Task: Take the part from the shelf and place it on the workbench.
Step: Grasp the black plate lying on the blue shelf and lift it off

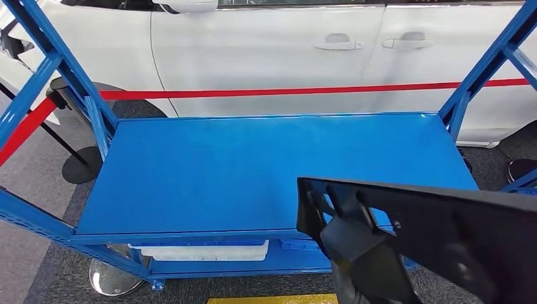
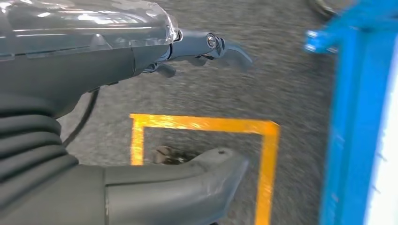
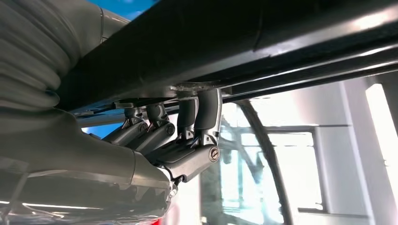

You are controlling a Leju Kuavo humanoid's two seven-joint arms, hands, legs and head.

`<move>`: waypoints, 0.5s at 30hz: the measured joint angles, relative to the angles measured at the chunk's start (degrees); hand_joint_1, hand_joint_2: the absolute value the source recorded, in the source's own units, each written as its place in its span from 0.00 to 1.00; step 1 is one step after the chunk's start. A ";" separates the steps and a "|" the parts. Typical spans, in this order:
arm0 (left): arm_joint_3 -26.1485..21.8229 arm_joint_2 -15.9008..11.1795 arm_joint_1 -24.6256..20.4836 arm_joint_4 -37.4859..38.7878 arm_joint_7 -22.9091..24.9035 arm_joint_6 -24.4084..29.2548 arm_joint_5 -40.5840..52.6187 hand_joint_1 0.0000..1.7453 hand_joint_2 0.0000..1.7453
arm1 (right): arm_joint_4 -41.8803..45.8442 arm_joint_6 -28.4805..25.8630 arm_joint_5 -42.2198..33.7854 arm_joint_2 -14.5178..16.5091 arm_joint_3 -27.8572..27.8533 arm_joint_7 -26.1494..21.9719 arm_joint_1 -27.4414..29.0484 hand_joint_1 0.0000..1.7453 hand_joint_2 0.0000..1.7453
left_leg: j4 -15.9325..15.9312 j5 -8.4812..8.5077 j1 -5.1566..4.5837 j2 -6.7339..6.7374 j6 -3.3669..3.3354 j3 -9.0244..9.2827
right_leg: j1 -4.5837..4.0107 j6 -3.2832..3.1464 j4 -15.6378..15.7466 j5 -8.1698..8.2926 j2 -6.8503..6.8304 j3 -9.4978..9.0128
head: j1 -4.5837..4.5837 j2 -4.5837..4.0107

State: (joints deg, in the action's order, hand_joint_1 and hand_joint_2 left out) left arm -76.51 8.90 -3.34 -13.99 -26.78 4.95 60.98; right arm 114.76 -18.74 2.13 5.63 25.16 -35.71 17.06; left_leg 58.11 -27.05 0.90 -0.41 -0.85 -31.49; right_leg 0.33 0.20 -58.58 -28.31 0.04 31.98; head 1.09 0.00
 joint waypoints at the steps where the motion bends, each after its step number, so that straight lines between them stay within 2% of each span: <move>1: -0.41 0.22 0.00 0.00 0.55 0.23 -0.22 0.00 1.00 | -0.26 0.93 0.02 0.07 -0.88 -0.53 1.32 1.00 1.00 | -0.31 0.19 0.14 0.06 -0.39 0.10 | 0.02 0.25 -0.86 -0.75 0.01 0.36 | -0.09 0.00; 4: -0.90 0.45 -0.04 0.00 0.96 0.45 -0.48 0.00 1.00 | -0.58 2.30 0.08 0.21 -2.11 -1.30 2.91 1.00 1.00 | -0.58 0.37 0.22 0.17 -0.90 0.16 | 0.08 0.48 -3.02 -2.43 0.00 1.36 | -0.30 0.00; 8: -0.93 0.45 -0.05 0.00 0.97 0.45 -0.49 0.00 1.00 | -0.59 2.33 0.08 0.21 -2.16 -1.30 3.00 1.00 1.00 | -0.58 0.37 0.22 0.17 -0.92 0.15 | 0.09 0.49 -3.38 -2.65 0.00 1.53 | -0.33 0.00; 10: -1.17 0.53 -0.06 0.00 1.06 0.46 -0.74 0.00 1.00 | -0.79 2.83 0.22 0.33 -2.93 -1.19 3.72 1.00 1.00 | -0.55 0.42 0.19 0.21 -1.01 0.08 | 0.12 0.62 -7.11 -4.56 0.00 3.34 | -0.39 0.00; 11: -1.62 0.71 -0.05 0.01 2.08 0.84 -0.87 0.00 1.00 | -1.33 3.98 0.63 1.05 -4.53 -0.96 5.08 1.00 1.00 | -0.41 0.45 0.16 0.23 -1.06 -0.01 | 0.24 0.72 -9.00 -4.83 -0.01 4.19 | -0.43 0.00; 12: -2.29 0.98 -0.04 0.01 3.68 1.45 -0.97 0.00 1.00 | -2.22 6.37 1.28 2.57 -7.08 -1.20 6.94 1.00 1.00 | -0.09 0.40 0.02 0.20 -0.87 -0.14 | 0.27 0.71 -8.06 -4.15 0.00 3.60 | -0.46 0.00; 13: -2.89 1.24 -0.02 0.02 5.36 2.10 -0.93 0.00 1.00 | -3.12 8.87 2.08 4.41 -9.78 -1.62 8.73 1.00 1.00 | 0.20 0.40 -0.10 0.16 -0.54 -0.28 | 0.31 0.59 -5.95 -2.80 0.04 2.48 | -0.46 0.00; 14: -3.43 1.48 0.00 0.02 7.08 2.76 -0.83 0.00 1.00 | -4.02 11.45 2.91 6.44 -12.57 -2.17 10.46 1.00 1.00 | 0.45 0.41 -0.20 0.10 -0.10 -0.41 | 0.33 0.37 -2.94 -1.02 0.10 0.97 | -0.48 0.00; 15: -3.66 1.60 0.02 0.02 7.84 3.04 -0.68 0.00 1.00 | -4.58 13.36 3.57 8.06 -14.48 -2.88 11.34 1.00 1.00 | 0.55 0.49 -0.27 0.05 0.43 -0.50 | 0.20 0.03 -0.22 0.02 0.17 -0.31 | -0.48 0.00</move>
State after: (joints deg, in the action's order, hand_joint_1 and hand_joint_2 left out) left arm -80.17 10.50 -3.32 -13.97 -18.93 7.99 60.30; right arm 110.18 -5.39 5.70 13.69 10.68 -38.58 28.40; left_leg 58.66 -26.56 0.63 -0.36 -0.42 -31.99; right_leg 0.54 0.23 -58.80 -28.29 0.21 31.68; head 0.61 0.00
